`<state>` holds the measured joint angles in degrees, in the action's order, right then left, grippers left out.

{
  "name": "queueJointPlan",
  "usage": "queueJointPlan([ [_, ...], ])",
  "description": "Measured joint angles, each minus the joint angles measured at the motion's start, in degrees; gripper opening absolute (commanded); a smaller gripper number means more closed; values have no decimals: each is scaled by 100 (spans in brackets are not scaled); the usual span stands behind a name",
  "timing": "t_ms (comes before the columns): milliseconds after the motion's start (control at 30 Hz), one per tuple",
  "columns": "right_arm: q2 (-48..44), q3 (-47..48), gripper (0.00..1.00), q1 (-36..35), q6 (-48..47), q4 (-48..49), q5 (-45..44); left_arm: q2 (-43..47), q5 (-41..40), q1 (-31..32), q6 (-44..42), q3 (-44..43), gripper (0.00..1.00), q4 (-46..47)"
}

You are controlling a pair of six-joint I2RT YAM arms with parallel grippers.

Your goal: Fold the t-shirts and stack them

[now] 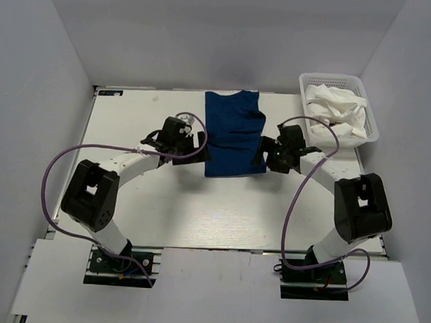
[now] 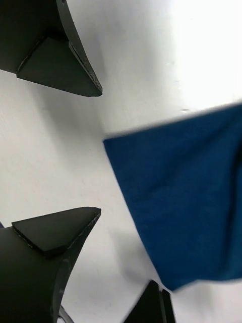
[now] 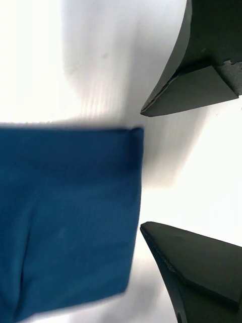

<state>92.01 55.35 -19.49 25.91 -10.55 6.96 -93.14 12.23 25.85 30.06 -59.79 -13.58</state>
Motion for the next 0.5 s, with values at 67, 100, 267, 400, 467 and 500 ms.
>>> queueJointPlan([
  [67, 83, -90, 90, 66, 153, -11, -50, -63, 76, 35, 46, 195, 100, 7],
  [100, 131, -111, 88, 96, 232, -11, -63, -107, 103, 55, 72, 240, 100, -4],
  [267, 302, -247, 50, 229, 542, 153, 103, -472, 256, 184, 210, 245, 89, 184],
  [400, 535, -326, 38, 319, 732, 343, 321, -857, 365, 275, 291, 240, 76, 275],
  [467, 597, -409, 33, 358, 822, 479, 487, -920, 407, 313, 310, 177, 67, 356],
  [500, 599, -437, 30, 378, 839, 529, 529, -966, 415, 332, 330, 168, 63, 380],
])
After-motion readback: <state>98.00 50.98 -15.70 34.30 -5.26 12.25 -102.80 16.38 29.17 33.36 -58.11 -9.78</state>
